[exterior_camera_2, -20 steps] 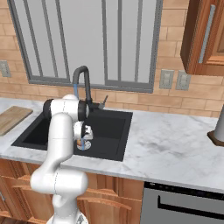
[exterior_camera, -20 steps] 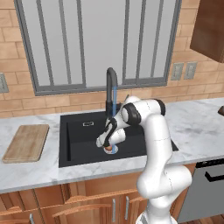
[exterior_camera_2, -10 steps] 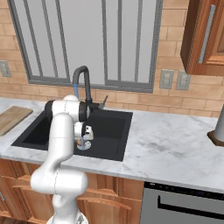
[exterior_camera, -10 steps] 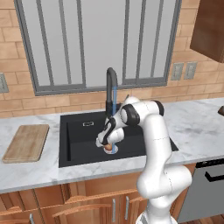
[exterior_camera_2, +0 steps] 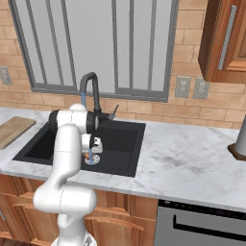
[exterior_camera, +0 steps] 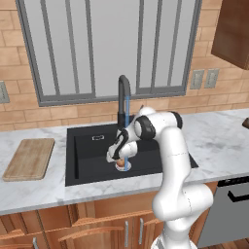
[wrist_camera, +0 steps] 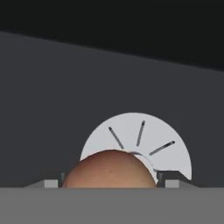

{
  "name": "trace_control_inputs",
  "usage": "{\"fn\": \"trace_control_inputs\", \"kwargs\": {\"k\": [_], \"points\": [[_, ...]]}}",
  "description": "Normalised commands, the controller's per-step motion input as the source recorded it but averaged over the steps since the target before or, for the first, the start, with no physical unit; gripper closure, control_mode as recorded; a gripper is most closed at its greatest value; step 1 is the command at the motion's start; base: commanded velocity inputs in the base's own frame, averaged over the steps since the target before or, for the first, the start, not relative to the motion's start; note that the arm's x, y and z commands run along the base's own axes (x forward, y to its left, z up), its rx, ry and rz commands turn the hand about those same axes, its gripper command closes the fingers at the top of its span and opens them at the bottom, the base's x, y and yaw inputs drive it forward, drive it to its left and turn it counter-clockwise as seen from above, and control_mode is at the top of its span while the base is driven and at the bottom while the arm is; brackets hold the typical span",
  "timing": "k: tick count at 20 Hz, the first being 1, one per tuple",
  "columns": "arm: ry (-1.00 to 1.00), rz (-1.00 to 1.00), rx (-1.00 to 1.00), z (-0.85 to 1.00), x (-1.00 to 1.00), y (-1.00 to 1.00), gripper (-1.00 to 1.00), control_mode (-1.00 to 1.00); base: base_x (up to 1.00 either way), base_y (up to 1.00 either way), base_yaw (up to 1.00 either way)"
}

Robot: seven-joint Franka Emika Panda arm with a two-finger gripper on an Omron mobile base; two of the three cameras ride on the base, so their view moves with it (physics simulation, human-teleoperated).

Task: Pick the peach from the sink and place it on the cutting board to airdry. Then turn off the sink faucet.

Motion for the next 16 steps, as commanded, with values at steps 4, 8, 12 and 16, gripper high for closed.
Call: {"fn": "trace_control_inputs", "kwargs": {"k": [4,8,12,16], "points": [[0.00,0.00,0.00,0.30,0.00,0.00,1.00,-1.00,0.00,0.00,0.00],[0.00,0.00,0.00,0.43,-0.01,0.00,1.00,-1.00,0.00,0.00,0.00],[0.00,0.00,0.00,0.48,-0.04,0.00,1.00,-1.00,0.00,0.00,0.00],[0.00,0.00,0.00,0.51,-0.06,0.00,1.00,-1.00,0.00,0.00,0.00]]}}
